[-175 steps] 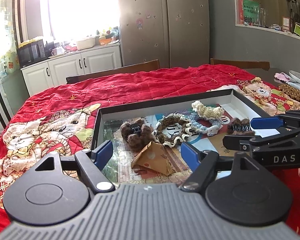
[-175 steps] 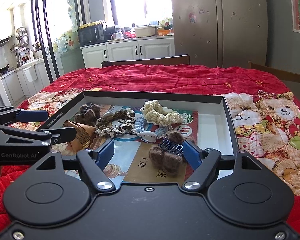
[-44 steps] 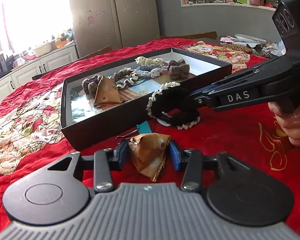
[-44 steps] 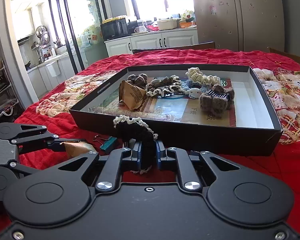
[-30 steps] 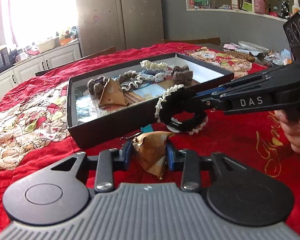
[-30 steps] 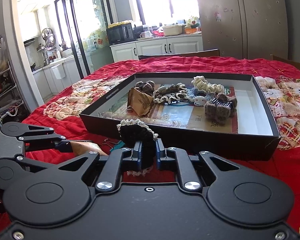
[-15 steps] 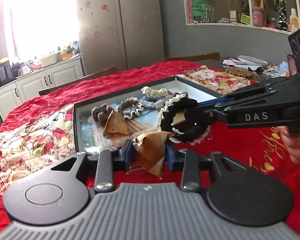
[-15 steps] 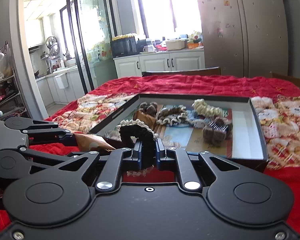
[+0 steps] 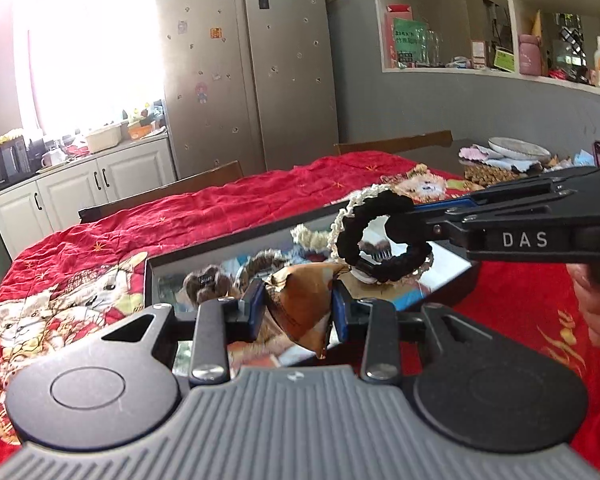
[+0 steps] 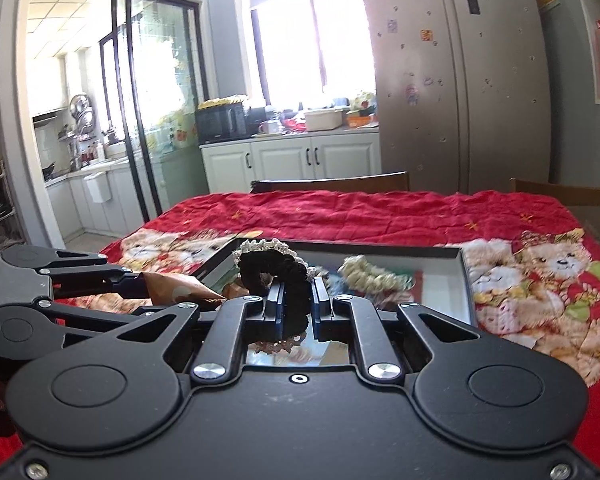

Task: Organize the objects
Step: 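Carry tan packet in left tool into box while right tool carries scrunchie there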

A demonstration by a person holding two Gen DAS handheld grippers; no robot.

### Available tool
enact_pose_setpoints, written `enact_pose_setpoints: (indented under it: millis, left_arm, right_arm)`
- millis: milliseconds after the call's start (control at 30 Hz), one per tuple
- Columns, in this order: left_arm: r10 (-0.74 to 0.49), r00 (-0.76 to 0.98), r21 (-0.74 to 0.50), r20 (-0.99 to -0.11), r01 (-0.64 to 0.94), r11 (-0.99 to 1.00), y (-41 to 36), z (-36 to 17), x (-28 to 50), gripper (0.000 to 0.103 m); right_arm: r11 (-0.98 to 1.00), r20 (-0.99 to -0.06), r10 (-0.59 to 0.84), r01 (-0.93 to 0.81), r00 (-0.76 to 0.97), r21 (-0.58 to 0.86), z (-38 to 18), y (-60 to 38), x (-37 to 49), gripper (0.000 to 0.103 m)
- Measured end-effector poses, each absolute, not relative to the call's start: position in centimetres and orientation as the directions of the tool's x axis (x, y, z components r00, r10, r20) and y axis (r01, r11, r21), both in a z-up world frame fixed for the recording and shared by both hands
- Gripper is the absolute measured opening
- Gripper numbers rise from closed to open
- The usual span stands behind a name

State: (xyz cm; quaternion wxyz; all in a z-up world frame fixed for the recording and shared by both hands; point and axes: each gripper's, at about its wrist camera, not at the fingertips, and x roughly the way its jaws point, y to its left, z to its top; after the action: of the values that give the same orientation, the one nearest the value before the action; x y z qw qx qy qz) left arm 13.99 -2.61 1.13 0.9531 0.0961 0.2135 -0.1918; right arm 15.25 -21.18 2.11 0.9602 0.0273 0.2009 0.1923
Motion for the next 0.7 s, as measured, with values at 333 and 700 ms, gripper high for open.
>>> enact_pose_setpoints:
  millis: [333, 700]
  left_arm:
    - [-0.286, 0.845, 0.086, -0.453, 0.36, 0.929, -4.3, 0.5, 18.3, 0.038]
    - [-0.24, 0.846, 0.121, -0.477, 0.334, 0.935, -5.6, -1.4, 21.1, 0.038]
  right_arm:
    - [0.946, -0.383, 0.321, -0.276, 0.866, 0.168, 1.3, -21.9, 19.9, 0.013]
    - [0.955, -0.416, 0.289, -0.23, 0.862, 0.187, -1.3, -22.1, 23.5, 0.013]
